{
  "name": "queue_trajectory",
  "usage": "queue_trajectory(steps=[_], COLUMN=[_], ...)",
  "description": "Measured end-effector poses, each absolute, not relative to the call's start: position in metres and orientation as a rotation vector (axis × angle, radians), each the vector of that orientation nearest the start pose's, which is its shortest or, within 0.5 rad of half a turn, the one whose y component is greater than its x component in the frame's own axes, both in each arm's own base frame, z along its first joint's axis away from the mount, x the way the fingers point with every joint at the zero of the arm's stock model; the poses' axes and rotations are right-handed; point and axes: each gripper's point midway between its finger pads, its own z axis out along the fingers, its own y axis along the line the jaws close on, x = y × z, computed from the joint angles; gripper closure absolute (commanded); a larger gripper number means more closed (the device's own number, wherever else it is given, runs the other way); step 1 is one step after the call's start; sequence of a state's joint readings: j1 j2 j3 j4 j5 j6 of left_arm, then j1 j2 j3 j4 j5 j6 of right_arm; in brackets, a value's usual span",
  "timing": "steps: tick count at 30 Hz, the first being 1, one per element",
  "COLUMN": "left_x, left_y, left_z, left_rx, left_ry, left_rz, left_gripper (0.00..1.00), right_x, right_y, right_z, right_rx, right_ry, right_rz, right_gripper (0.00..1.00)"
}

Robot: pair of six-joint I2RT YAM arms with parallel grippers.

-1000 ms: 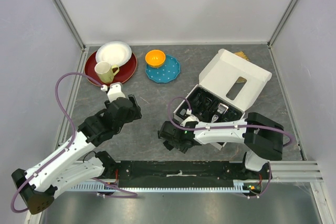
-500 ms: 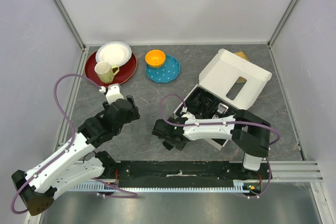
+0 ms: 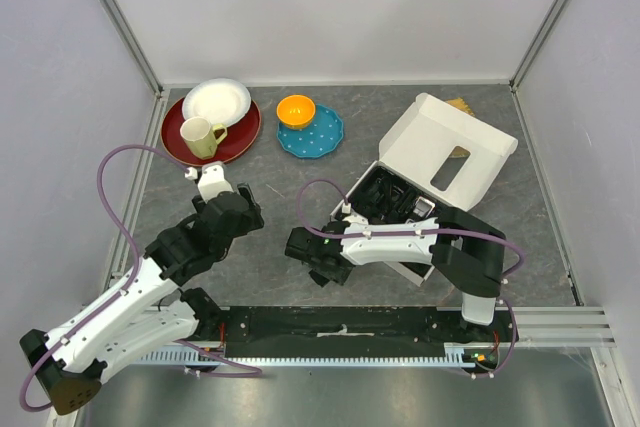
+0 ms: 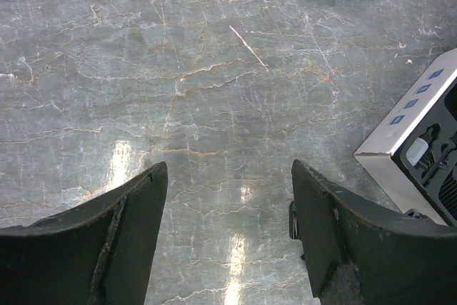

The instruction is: Sort the hair-cutting tools

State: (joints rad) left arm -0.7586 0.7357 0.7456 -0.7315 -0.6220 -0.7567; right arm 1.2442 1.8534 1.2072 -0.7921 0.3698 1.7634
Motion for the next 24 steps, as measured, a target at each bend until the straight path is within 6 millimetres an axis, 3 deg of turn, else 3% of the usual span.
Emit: queue_trajectory(steps=[9, 17, 24], left_x=[0.217, 0.215, 0.214], left_y=[-0.096, -0.101, -0.118], left_z=[0.177, 0.176, 0.179], left_rx=[-0.307, -0.28, -0.231], left_ry=[2.117, 2.133, 2.144], left_rz=[-0.165, -0.19, -0.285], left_gripper=[0.23, 0.23, 0.23], right_x=[0.139, 0.141, 0.143], right_y=[0.336, 0.334, 0.309], right_z=[0.016, 0.018, 0.039], right_rx=[0.721, 0.723, 0.73], right_ry=[2.676, 2.662, 2.603], right_rz=[0.12, 0.128, 0.106], right_gripper=[0.5, 0.51, 0.51])
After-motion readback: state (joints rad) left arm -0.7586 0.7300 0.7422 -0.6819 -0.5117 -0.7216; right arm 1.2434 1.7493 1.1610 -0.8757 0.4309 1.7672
